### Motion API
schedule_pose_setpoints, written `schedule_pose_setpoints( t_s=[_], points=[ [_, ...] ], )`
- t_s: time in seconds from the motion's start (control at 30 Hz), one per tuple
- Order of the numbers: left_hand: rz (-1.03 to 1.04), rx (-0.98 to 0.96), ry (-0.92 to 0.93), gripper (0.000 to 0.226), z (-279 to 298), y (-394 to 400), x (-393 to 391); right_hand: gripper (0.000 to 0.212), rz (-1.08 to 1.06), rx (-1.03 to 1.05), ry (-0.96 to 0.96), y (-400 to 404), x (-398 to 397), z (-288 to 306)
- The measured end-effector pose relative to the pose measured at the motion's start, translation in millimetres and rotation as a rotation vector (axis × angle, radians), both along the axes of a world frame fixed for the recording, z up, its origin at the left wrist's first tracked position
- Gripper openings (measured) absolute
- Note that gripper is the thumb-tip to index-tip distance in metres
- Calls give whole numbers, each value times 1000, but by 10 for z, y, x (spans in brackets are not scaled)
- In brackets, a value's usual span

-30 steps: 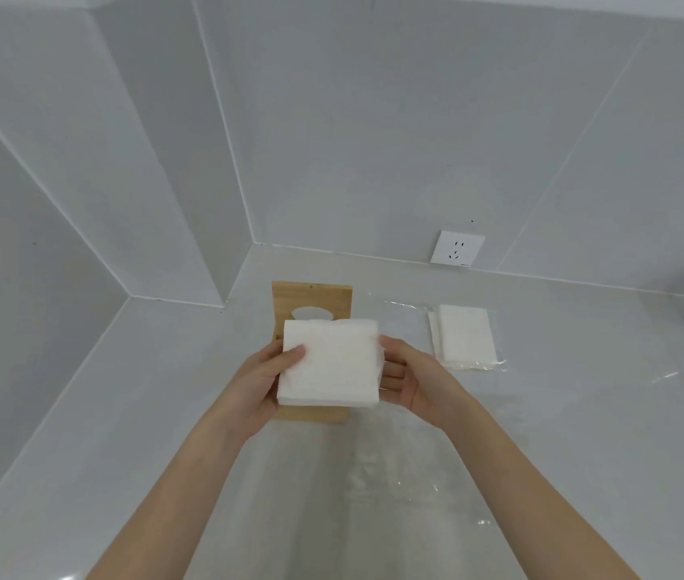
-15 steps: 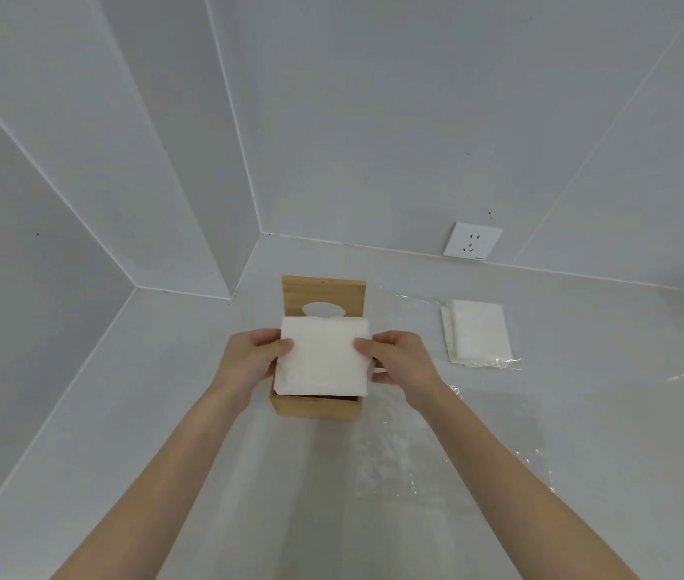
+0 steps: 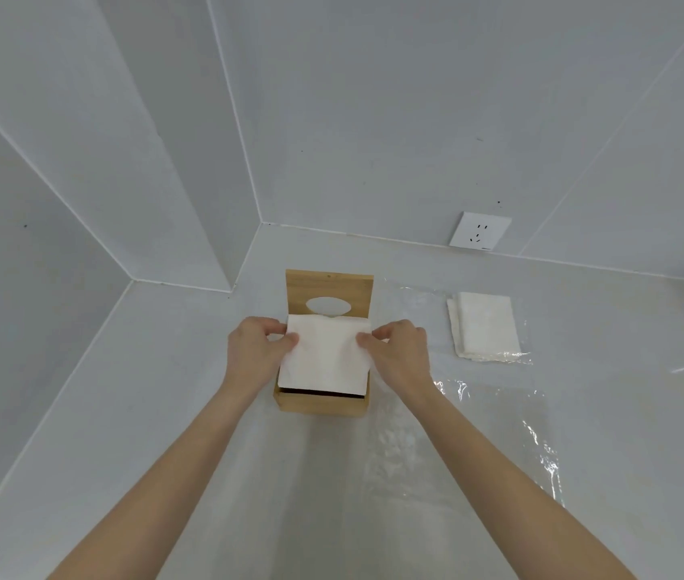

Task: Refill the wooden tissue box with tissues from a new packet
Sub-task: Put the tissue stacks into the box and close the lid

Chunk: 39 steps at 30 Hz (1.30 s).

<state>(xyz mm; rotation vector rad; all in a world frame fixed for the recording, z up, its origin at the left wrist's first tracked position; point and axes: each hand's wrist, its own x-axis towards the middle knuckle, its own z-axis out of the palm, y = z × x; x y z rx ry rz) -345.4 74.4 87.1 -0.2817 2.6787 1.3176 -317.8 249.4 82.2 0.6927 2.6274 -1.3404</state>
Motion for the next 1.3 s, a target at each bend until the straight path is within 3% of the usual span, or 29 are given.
schedule_pose_setpoints(
  t_s=[0.27,0.47,0.6,0.67,0.97,1.03,1.2,1.3],
  points=[
    [-122,-254,84,21,-154,62,51,28,250,452,84,-111,52,-28],
    [-221,-442,103,24,-210,99,34,30,323,599,78,-149,5,-86],
    [-300,-575,113,28,-212,148,7,14,356,729,54,-262,13,-77],
    [-340,-676,100,29,-236,174,5,18,345,804,32,-304,8,-107],
    [-373,-787,-49,33,-385,200,-12,21,298,775,-148,-412,-14,-281],
    [-376,-798,-65,34,-400,184,-41,11,326,753,-226,-417,-9,-267],
    [-384,-891,-14,24,-373,197,-47,24,304,866,-219,-387,-13,-353],
    [-351,-835,54,21,-359,186,9,27,295,882,-117,-342,17,-354]
  ],
)
